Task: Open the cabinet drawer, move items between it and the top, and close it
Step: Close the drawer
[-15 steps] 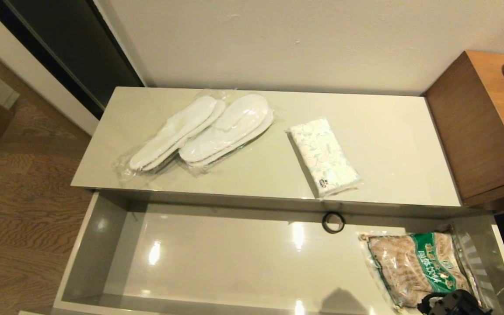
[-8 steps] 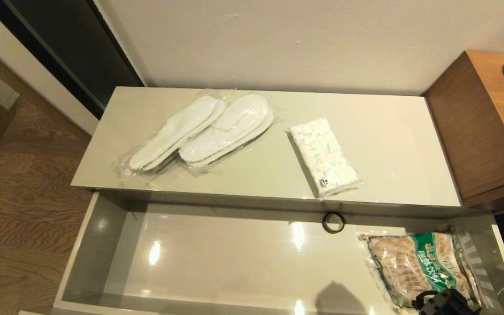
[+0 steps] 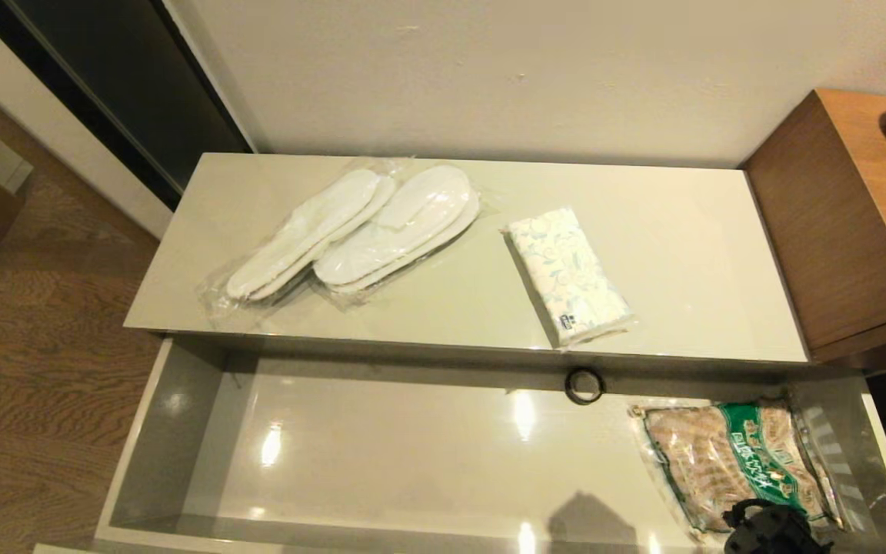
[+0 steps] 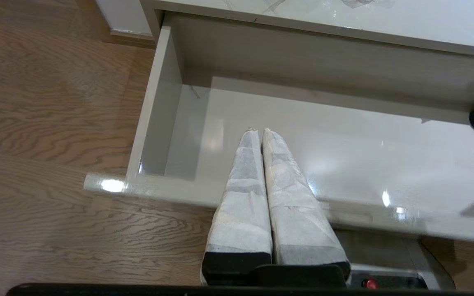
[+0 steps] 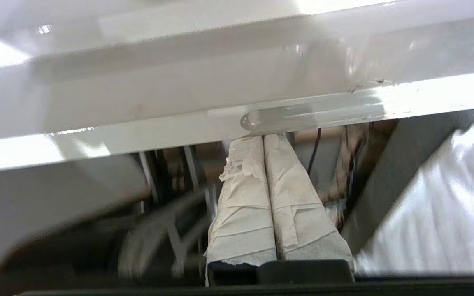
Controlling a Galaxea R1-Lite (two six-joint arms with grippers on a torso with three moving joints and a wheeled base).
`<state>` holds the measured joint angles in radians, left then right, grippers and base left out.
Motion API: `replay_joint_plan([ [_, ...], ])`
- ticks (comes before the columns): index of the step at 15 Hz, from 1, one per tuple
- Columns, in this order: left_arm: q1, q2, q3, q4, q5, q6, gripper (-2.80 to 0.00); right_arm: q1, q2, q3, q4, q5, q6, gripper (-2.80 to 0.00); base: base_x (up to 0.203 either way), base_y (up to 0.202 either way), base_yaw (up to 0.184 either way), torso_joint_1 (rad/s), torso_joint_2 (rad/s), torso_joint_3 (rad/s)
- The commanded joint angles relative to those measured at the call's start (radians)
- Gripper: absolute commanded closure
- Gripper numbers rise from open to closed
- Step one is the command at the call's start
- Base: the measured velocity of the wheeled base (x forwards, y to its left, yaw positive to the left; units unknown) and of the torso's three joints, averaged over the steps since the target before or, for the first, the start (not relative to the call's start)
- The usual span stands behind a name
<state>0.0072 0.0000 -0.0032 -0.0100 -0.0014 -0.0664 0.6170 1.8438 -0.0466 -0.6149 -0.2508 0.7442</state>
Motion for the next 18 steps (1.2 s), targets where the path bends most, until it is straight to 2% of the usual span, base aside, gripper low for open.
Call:
replay_joint_plan([
  [1, 0.0, 0.0, 0.0, -0.001, 0.0, -0.001, 0.0, 0.0, 0.0, -0.005, -0.074, -0.053, 0.004, 0.0, 0.0, 0.0, 0.0, 0.0, 0.0, 0.0],
  [4, 0.0, 0.0, 0.0, -0.001, 0.0, -0.001, 0.0, -0.005, 0.012, -0.048, -0.175, -0.14, 0.003, 0.0, 0.0, 0.0, 0.0, 0.0, 0.0, 0.0],
  [9, 0.0, 0.002, 0.0, 0.001, 0.0, 0.0, 0.0, -0.105, -0.015, -0.204, -0.177, -0.181, -0.02, 0.0, 0.0, 0.0, 0.0, 0.0, 0.0, 0.0],
  [12, 0.0, 0.002, 0.0, 0.0, 0.0, -0.001, 0.0, -0.155, -0.089, -0.286, -0.155, -0.216, -0.113, 0.0, 0.0, 0.0, 0.0, 0.0, 0.0, 0.0],
  [14, 0.0, 0.002, 0.0, -0.001, 0.0, -0.001, 0.0, -0.209, -0.108, -0.421, -0.113, -0.241, -0.18, 0.0, 0.0, 0.0, 0.0, 0.0, 0.0, 0.0],
  [16, 0.0, 0.0, 0.0, -0.001, 0.0, -0.001, 0.0, -0.246, -0.117, -0.532, -0.041, -0.271, -0.218, 0.0, 0.0, 0.0, 0.0, 0.0, 0.0, 0.0],
  [18, 0.0, 0.0, 0.0, -0.001, 0.0, -0.001, 0.0, -0.252, -0.12, -0.561, 0.001, -0.289, -0.229, 0.0, 0.0, 0.0, 0.0, 0.0, 0.0, 0.0],
])
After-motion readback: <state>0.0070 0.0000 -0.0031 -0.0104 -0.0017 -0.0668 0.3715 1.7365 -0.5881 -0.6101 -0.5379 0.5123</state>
